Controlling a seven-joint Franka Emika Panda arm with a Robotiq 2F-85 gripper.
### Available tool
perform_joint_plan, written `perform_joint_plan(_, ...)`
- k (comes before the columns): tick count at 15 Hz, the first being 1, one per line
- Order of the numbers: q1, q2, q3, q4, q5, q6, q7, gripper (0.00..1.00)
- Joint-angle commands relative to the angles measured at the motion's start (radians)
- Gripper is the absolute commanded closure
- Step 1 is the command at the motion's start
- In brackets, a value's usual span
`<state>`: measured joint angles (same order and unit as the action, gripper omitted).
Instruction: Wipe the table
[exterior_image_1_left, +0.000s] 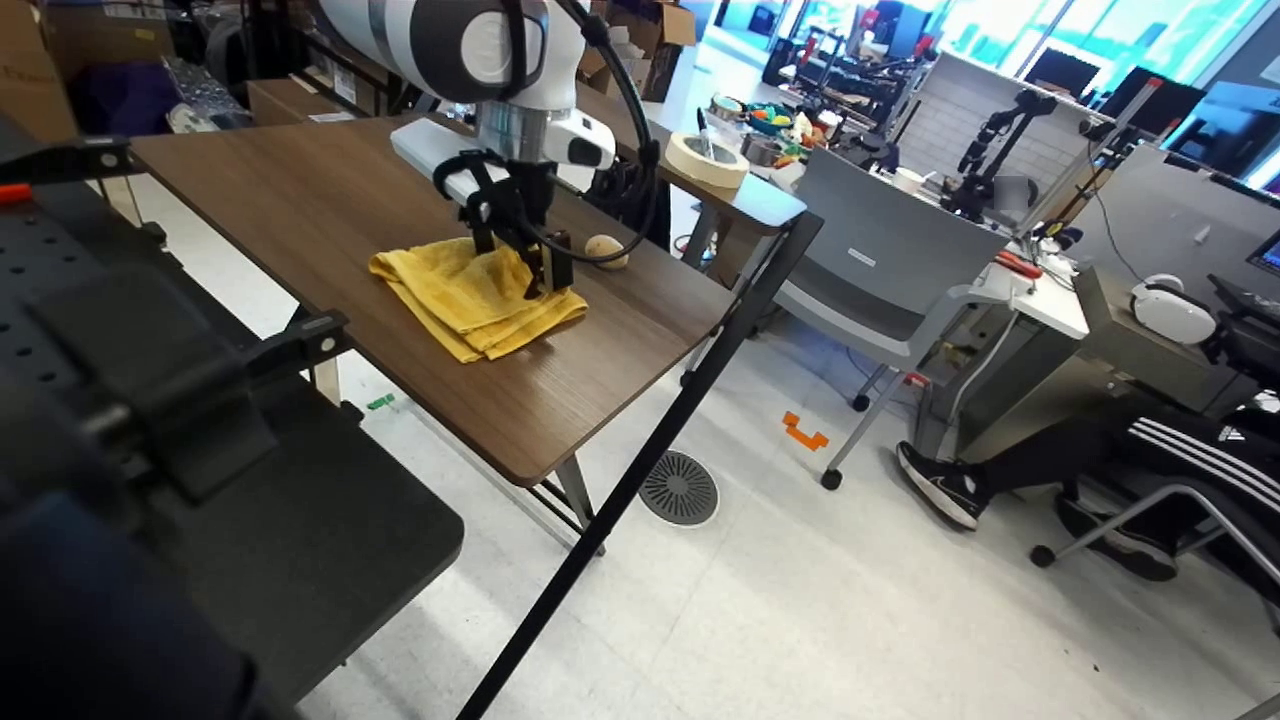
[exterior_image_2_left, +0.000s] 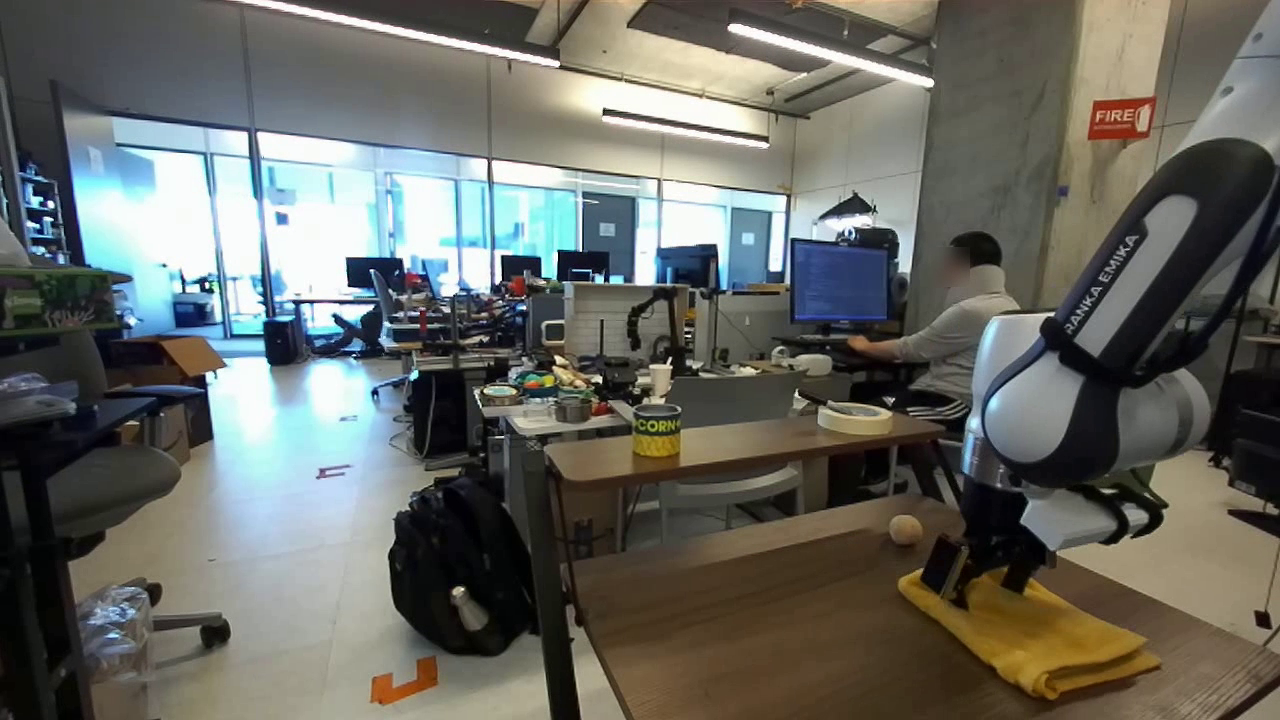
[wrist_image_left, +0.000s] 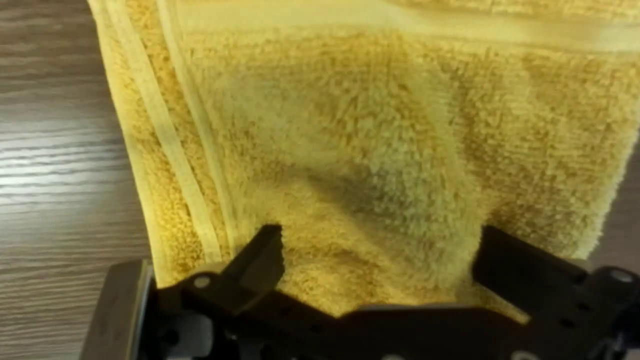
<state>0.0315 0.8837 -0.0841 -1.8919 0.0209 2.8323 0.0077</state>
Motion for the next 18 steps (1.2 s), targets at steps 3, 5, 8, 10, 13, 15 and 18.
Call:
perform_joint_plan(3, 0.086, 0.026, 0.105, -0.04, -0.084, 0.149, -0.06, 0.0)
perform_joint_plan(5, 0.064, 0.007, 0.102, -0.042, -0.078, 0.116, -0.049, 0.0)
perform_joint_plan(8, 0.124, 0.007, 0.133, -0.04, -0.081, 0.116, -0.048, 0.0)
perform_joint_plan(10, 0.12, 0.007, 0.133, -0.04, -0.081, 0.116, -0.049, 0.0)
perform_joint_plan(13, 0.115, 0.05, 0.113, -0.008, -0.06, 0.081, -0.009, 0.0)
perform_joint_plan(15, 0.158, 0.097, 0.107, 0.056, -0.07, 0.047, 0.014, 0.0)
perform_joint_plan(18, 0.234, 0.132, 0.091, 0.131, -0.099, -0.001, 0.027, 0.0)
